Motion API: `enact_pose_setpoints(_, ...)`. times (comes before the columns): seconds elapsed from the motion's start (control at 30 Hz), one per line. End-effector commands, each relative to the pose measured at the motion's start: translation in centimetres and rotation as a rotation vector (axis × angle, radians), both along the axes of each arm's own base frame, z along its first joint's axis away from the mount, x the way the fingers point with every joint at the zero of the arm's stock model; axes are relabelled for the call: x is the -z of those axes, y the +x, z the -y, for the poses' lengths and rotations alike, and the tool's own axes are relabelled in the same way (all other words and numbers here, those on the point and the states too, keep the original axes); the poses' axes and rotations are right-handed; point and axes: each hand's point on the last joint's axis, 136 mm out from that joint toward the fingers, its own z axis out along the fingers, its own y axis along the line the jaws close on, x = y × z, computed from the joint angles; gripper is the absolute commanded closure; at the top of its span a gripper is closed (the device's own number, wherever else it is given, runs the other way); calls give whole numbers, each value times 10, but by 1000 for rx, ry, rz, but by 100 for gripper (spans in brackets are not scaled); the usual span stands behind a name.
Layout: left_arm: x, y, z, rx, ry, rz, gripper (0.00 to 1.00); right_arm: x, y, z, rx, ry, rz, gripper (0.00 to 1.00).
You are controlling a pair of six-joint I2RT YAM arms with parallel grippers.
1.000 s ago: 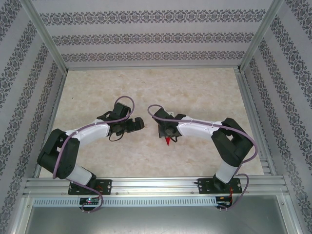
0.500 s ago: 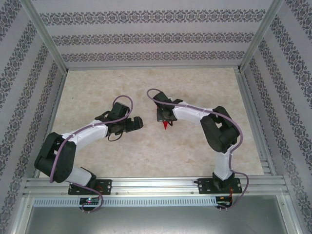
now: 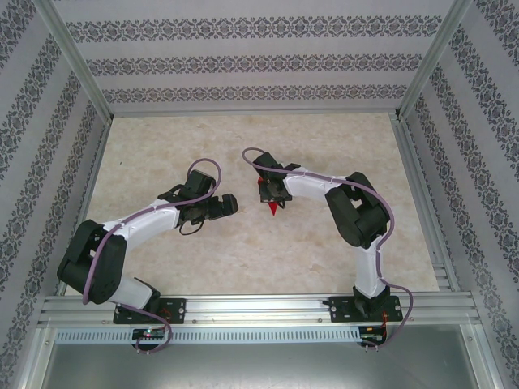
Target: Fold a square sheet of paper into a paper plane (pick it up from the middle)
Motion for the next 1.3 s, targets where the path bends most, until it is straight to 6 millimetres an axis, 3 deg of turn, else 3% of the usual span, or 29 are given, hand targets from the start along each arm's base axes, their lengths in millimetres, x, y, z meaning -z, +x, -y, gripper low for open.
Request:
enact_pose_setpoints(0.0, -4, 1, -6, 0, 16, 12, 0, 11, -2, -4, 3, 8, -19, 88)
enact_pose_setpoints(0.23, -5, 1, -6, 0, 17, 14, 0, 36, -16, -2, 18, -25, -48, 87)
enact_pose_setpoints(0.33, -6, 2, -7, -1, 22, 17, 0, 33, -16, -2, 24, -40, -43, 87)
enact_pose_setpoints(0.4, -7, 4, -8, -3, 35, 22, 0, 13, -9, -6, 24, -25, -9, 85)
enact_pose_setpoints(0.6, -32, 21, -18, -41, 90, 94, 0, -88, 8, -16, 24, 93, 162, 66)
enact_pose_setpoints(0.8, -70, 45, -37, -87, 136, 192, 0, -160, 6, 1, 54, 153, 296, 42)
enact_pose_setpoints(0.9, -92, 56, -54, -112, 178, 252, 0, -188, 4, 29, 87, 118, 383, 27)
enact_pose_setpoints(1.07, -129, 64, -108, -213, 331, 410, 0, -218, -3, 106, 175, -13, 527, 3)
enact_pose_setpoints(1.27, -152, 54, -178, -410, 548, 584, 0, -220, -15, 223, 371, -224, 700, 2)
